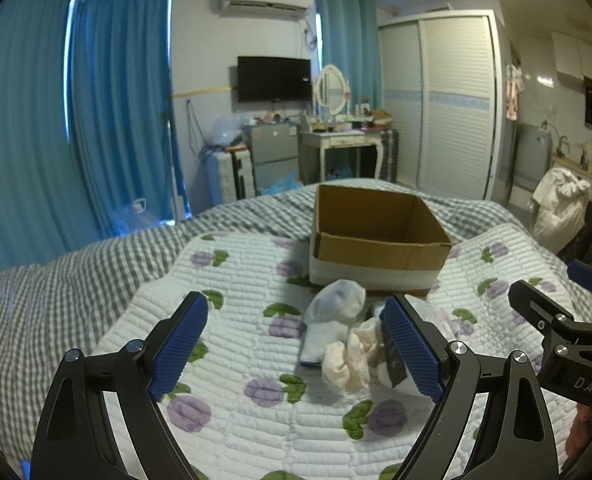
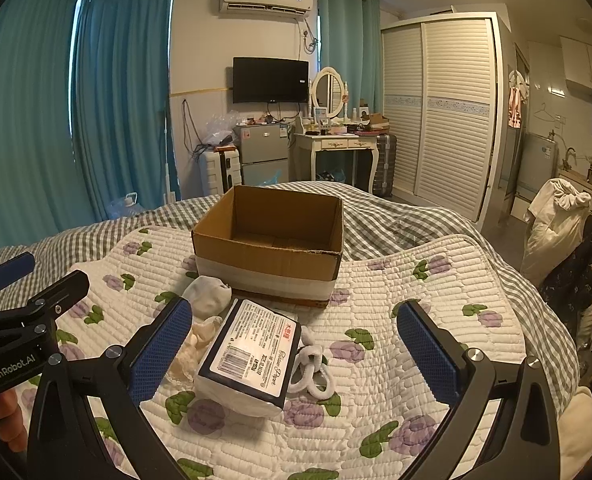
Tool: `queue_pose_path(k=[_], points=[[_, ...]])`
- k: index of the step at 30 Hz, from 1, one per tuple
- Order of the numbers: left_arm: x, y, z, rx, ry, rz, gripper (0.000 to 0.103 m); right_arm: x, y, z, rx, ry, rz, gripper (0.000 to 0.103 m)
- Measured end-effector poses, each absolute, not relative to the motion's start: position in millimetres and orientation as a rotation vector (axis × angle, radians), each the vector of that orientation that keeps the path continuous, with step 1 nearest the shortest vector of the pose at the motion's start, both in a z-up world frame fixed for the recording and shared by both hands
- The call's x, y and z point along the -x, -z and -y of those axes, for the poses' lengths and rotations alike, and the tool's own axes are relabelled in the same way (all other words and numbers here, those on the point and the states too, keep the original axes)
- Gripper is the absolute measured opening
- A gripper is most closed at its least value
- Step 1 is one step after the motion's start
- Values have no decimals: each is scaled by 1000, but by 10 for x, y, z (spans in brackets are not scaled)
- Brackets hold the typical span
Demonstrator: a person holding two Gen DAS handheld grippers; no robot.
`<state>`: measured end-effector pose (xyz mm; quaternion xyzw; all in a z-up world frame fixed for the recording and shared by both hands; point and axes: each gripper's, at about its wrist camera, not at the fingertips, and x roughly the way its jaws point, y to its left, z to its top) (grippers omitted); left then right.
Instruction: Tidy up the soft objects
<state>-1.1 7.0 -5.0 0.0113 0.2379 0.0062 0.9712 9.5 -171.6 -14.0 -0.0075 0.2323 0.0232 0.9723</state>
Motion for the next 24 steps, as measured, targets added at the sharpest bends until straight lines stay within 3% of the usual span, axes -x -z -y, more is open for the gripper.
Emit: queue_pose_path(k=[24], points=[[31, 9, -65, -23, -15, -475, 91, -102, 112, 1680, 26, -51, -470, 103]])
